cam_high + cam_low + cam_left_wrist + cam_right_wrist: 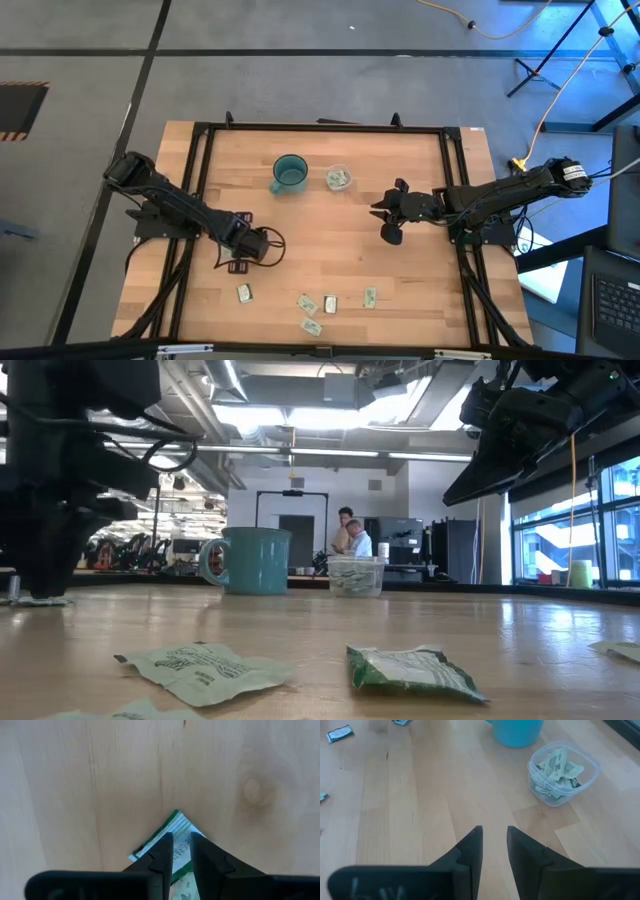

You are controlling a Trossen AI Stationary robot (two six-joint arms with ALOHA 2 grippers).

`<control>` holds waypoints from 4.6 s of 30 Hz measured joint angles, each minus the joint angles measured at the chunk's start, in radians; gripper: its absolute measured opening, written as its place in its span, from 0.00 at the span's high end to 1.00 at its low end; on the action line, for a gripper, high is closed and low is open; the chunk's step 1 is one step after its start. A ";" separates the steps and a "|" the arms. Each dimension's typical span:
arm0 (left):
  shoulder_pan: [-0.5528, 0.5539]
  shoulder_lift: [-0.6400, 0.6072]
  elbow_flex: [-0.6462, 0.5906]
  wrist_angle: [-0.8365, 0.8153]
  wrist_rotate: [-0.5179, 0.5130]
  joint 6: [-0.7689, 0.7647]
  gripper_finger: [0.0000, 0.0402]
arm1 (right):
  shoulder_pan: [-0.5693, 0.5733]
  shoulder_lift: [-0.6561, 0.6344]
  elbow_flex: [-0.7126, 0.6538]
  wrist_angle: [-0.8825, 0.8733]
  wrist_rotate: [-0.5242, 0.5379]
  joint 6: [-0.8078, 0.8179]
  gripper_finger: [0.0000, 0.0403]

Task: Pick and place items into bin
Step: Put the green stevia packet into the transparent bin, then put the white stevia packet into the transparent bin

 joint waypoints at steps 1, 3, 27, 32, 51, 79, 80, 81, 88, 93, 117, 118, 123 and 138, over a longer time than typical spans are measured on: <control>0.000 0.000 -0.008 0.002 -0.002 0.000 0.86 | 0.000 0.000 0.000 0.000 0.000 0.000 0.77; 0.000 -0.003 -0.023 0.011 -0.001 -0.001 0.87 | 0.000 0.000 0.000 0.000 0.000 0.000 0.77; 0.044 -0.030 0.147 0.031 -0.010 0.093 0.99 | 0.000 0.000 0.000 0.005 0.000 -0.026 0.77; 0.120 -0.035 0.306 0.145 -0.102 0.228 0.99 | 0.000 0.000 0.000 0.008 0.000 -0.030 0.77; 0.585 0.232 0.632 0.365 -0.014 0.713 0.99 | 0.000 0.000 0.000 0.030 0.000 -0.050 0.77; 0.710 0.606 0.781 0.346 0.047 0.770 0.97 | 0.000 0.000 0.000 0.005 0.000 0.003 0.77; 0.710 0.603 0.781 0.342 0.047 0.770 0.95 | 0.000 0.000 0.000 0.005 0.000 0.003 0.77; 0.708 0.599 0.781 0.343 0.047 0.770 0.93 | 0.000 0.000 0.000 0.005 0.000 0.003 0.77; 0.703 0.595 0.845 0.295 0.035 0.774 0.79 | 0.000 0.000 0.000 -0.017 0.000 0.004 0.77; 0.689 0.519 0.889 0.211 0.034 0.849 0.76 | 0.000 0.000 0.000 -0.033 0.000 0.005 0.77; 0.311 -0.047 0.365 -0.239 0.152 0.379 0.73 | 0.004 0.000 0.000 -0.128 0.000 0.109 0.77; 0.285 -0.072 0.322 -0.228 0.137 0.337 0.74 | 0.004 0.000 0.000 -0.129 0.000 0.109 0.77; 0.153 -0.179 0.148 -0.158 0.074 0.140 0.77 | 0.004 0.000 0.000 -0.121 0.000 0.108 0.77; -0.118 -0.209 -0.110 -0.067 0.030 -0.276 0.81 | 0.004 0.000 0.000 -0.105 0.000 0.105 0.77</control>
